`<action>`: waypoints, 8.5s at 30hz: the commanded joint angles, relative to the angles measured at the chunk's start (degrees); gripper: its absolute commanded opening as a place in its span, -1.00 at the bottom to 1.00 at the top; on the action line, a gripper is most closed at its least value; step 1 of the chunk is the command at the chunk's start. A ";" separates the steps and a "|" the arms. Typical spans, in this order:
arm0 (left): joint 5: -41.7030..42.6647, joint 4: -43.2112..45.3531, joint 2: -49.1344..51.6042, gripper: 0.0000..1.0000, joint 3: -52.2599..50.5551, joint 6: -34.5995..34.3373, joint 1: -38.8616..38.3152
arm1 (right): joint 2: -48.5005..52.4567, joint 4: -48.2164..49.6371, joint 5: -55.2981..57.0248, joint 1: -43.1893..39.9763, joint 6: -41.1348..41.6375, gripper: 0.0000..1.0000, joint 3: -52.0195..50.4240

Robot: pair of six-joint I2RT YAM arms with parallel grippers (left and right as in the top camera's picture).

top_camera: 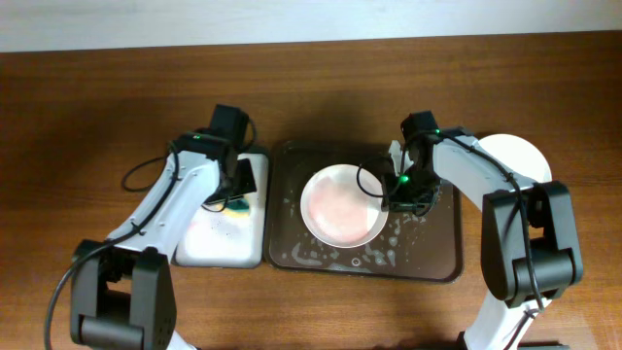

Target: Clean dirty plates on tray and stack at the side

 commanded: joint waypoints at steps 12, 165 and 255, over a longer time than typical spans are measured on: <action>7.15 19.12 -0.59 -0.69 -12.87 9.18 4.22 | -2.23 5.95 0.96 2.03 -0.28 -0.92 0.72; 2.69 -0.26 -8.07 0.99 -3.96 9.11 4.11 | -25.20 -3.28 20.41 -27.36 14.64 -0.92 7.45; 9.97 2.16 -8.07 0.99 -3.96 3.91 16.33 | 11.32 38.86 -2.89 31.08 14.84 -0.92 7.63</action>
